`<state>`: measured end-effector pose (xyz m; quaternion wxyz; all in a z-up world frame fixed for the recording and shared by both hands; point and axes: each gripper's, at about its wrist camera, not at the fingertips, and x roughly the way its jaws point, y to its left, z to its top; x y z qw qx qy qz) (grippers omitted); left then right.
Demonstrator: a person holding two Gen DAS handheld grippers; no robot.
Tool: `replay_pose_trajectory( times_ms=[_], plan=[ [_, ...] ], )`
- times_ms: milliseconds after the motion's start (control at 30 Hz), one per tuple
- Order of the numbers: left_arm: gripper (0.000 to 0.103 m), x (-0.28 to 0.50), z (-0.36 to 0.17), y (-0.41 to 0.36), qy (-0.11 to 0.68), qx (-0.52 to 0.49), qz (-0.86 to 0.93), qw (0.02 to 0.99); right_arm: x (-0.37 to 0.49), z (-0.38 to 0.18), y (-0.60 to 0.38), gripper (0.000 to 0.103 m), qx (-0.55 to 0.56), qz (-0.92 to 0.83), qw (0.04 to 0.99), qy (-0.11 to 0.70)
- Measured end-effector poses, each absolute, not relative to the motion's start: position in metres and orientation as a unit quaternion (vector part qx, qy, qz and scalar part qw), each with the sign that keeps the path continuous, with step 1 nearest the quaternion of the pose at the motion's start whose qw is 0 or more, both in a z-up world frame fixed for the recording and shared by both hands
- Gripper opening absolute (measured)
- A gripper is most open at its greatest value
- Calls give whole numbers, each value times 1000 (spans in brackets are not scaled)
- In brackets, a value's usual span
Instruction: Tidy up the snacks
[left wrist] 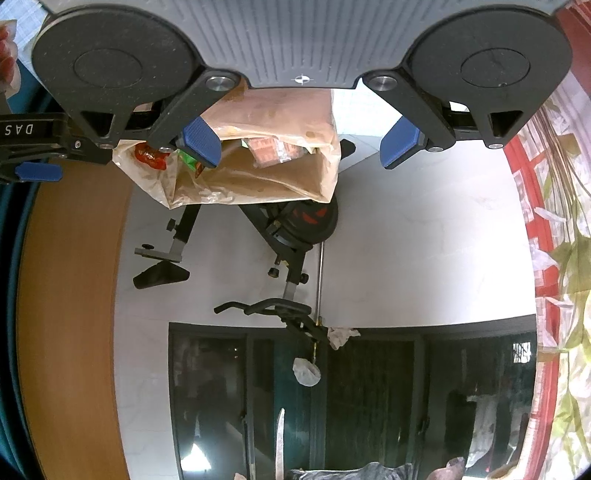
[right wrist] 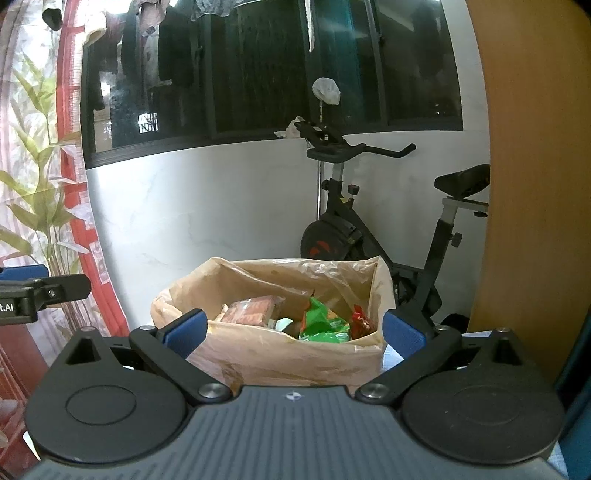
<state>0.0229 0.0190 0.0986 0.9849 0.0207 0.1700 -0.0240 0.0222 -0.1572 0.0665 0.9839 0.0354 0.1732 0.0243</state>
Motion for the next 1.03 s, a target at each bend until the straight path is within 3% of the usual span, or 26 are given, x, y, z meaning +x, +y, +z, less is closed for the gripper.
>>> replay_pose_trajectory(
  times_ms=[1033],
  plan=[
    [94,20,97,17,164,17,-27,986,24,68,-155,103,25,25,985,170]
  ],
)
